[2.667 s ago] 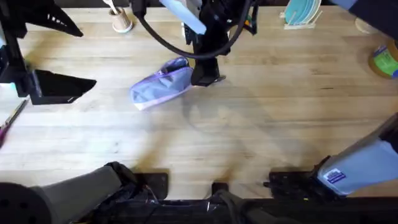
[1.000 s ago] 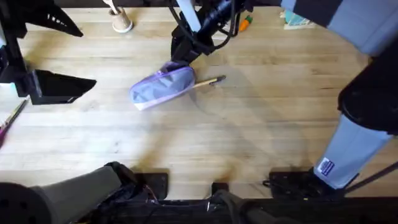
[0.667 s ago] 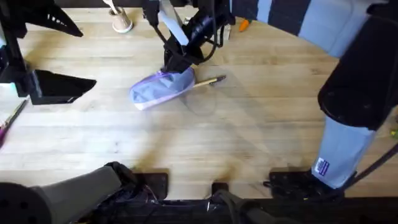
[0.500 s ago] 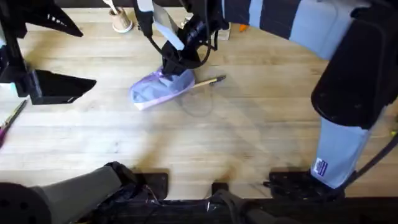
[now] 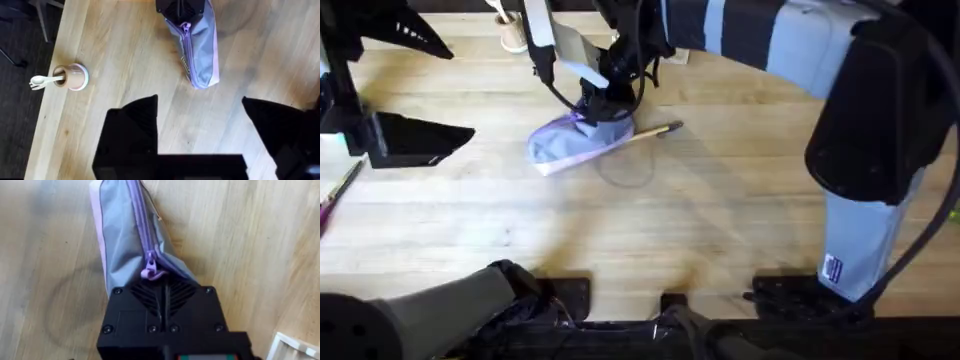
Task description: Unzip the bag, pick up the pens from the table one at a time and place them inside, then zip the bag closed.
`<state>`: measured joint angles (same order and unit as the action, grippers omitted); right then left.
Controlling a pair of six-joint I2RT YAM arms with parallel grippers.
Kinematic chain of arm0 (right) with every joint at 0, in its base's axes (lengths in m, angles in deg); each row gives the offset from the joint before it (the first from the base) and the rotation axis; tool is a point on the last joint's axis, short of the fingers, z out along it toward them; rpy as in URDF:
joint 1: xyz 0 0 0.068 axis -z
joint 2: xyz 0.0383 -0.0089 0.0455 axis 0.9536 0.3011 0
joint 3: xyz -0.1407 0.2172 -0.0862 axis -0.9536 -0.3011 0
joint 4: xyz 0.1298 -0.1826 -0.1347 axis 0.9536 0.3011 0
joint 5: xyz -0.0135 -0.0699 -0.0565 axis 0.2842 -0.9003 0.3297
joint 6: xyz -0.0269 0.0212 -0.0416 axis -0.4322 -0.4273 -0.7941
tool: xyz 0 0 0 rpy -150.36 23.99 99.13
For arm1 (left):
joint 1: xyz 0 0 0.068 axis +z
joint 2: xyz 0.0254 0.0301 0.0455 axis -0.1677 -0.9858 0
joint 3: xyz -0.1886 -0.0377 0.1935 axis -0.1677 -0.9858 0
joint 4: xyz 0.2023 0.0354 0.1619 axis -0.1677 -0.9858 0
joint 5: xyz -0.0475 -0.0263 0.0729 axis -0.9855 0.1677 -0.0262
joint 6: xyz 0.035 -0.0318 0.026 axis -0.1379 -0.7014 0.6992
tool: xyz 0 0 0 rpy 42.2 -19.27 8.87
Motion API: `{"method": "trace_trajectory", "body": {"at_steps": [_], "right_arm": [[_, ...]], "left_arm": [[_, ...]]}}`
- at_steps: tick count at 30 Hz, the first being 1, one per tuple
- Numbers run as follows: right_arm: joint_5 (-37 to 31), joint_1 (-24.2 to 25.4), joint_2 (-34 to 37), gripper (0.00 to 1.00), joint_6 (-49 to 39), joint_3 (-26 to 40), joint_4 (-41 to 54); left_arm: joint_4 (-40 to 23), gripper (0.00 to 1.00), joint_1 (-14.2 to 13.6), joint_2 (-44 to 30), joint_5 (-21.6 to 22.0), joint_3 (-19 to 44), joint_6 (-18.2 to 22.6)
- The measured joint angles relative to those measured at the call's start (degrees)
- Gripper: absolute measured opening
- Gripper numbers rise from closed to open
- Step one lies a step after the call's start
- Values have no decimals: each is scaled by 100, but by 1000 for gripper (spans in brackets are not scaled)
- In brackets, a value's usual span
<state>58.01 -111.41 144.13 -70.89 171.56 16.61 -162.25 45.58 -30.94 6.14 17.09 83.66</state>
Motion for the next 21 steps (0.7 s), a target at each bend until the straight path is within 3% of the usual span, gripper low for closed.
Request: {"method": "trace_trajectory", "body": {"at_steps": [6, 18, 20, 21], "right_arm": [[27, -216, 176, 34, -1, 20, 0], [740, -348, 328, 37, -1, 33, 1], [774, -348, 359, 162, 21, 40, 12], [783, -348, 381, 317, 12, 42, 31]], "left_arm": [[0, 994, 0, 0, 0, 0, 0], [0, 993, 0, 0, 23, 0, 0], [0, 993, 0, 0, 23, 0, 0], [0, 993, 0, 0, 25, 0, 0]]}}
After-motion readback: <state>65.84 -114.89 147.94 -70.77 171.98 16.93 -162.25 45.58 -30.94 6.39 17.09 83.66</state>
